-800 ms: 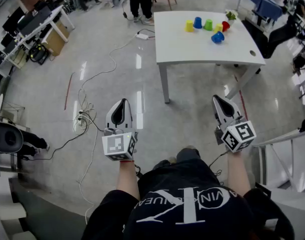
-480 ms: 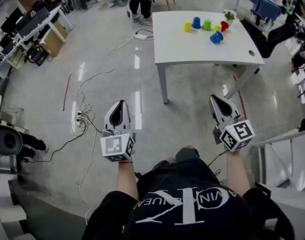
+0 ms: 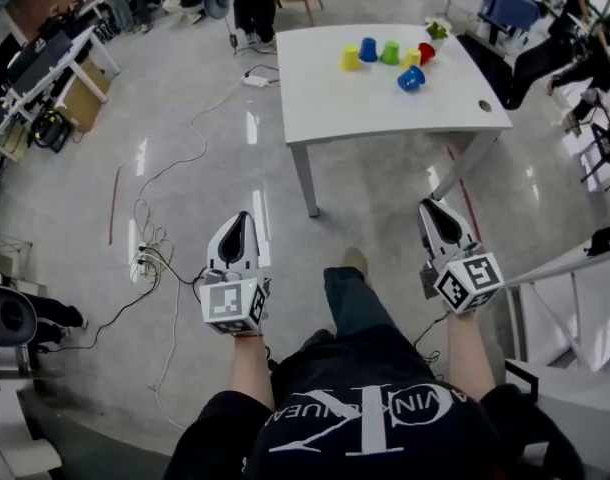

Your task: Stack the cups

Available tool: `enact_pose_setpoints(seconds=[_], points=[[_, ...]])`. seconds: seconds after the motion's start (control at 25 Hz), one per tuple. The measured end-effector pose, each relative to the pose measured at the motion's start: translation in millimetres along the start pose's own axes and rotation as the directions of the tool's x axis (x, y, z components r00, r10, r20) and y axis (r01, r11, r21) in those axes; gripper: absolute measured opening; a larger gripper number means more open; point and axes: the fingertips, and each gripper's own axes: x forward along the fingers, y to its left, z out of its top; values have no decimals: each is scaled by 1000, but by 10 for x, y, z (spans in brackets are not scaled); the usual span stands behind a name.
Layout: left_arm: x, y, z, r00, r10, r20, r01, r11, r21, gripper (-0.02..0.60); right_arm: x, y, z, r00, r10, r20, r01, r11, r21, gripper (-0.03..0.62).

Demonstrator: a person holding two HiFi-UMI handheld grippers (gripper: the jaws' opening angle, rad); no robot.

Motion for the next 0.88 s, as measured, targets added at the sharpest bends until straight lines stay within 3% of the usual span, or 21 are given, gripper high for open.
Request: enact_pose_setpoints(seconds=[0.28, 0.88], points=[[822, 7, -72, 997, -57, -51, 59, 997, 47, 5, 696, -502, -19, 1000, 16, -6, -16, 999, 46, 124], [2773, 82, 29, 991, -88, -103, 85, 996, -37, 5, 2059, -1759, 55, 993, 15, -116, -8, 998, 64, 158]])
